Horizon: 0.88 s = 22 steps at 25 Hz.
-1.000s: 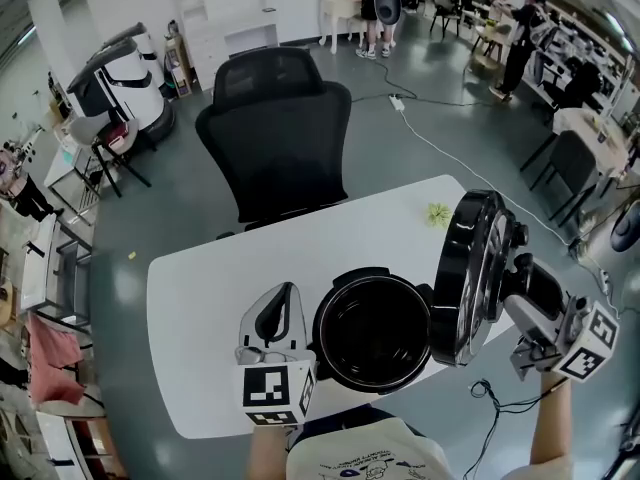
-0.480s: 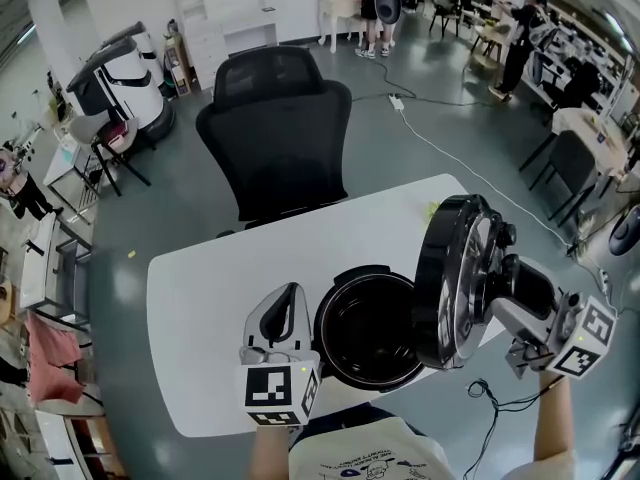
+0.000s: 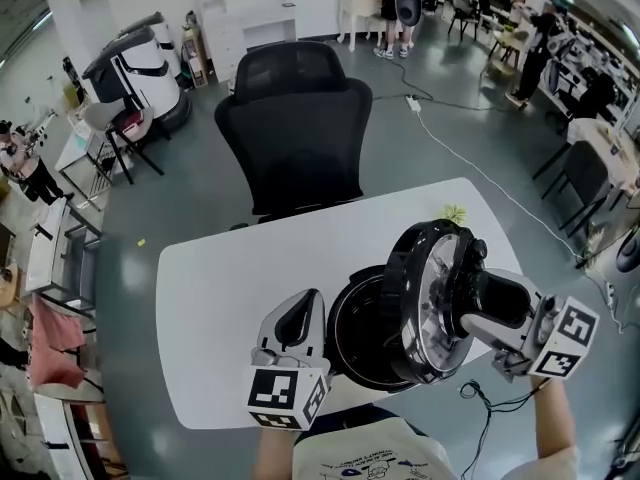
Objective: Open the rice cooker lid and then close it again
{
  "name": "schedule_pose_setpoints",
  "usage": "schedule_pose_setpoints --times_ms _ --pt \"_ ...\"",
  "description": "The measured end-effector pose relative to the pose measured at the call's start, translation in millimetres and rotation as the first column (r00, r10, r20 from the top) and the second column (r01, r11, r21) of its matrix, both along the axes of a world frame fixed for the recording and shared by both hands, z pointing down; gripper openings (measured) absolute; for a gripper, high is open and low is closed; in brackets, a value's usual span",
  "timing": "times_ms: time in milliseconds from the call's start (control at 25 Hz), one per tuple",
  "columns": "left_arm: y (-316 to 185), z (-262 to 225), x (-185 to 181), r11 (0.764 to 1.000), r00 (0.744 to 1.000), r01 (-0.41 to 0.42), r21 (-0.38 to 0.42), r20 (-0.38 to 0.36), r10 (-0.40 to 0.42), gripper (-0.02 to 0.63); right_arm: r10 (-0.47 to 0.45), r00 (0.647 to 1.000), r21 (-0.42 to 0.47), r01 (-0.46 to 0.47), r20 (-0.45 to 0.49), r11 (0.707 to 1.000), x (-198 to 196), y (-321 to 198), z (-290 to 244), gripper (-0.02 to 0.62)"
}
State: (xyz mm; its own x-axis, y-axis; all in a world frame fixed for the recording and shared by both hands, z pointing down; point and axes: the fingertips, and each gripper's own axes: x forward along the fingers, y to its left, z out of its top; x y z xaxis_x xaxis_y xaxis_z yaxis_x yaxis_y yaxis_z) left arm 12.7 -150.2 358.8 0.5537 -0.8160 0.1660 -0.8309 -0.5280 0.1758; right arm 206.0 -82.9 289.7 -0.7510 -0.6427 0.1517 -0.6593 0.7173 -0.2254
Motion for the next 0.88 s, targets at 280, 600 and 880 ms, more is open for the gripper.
schedule_pose_setpoints --times_ms 280,600,880 --pt "-1 -1 -13 0.998 0.998 0.060 -0.007 0.013 -0.060 0.014 -0.094 0.990 -0.080 0.085 -0.103 0.993 -11 -5 26 0.293" --pt "1 10 -29 0.995 0.995 0.101 -0.020 0.029 -0.100 0.014 -0.218 0.945 -0.175 0.179 -0.242 0.968 -35 -8 69 0.293" --pt "1 17 -37 0.991 0.991 0.128 -0.033 0.032 -0.126 0.014 -0.330 0.891 -0.246 0.260 -0.311 0.934 -55 -9 96 0.293"
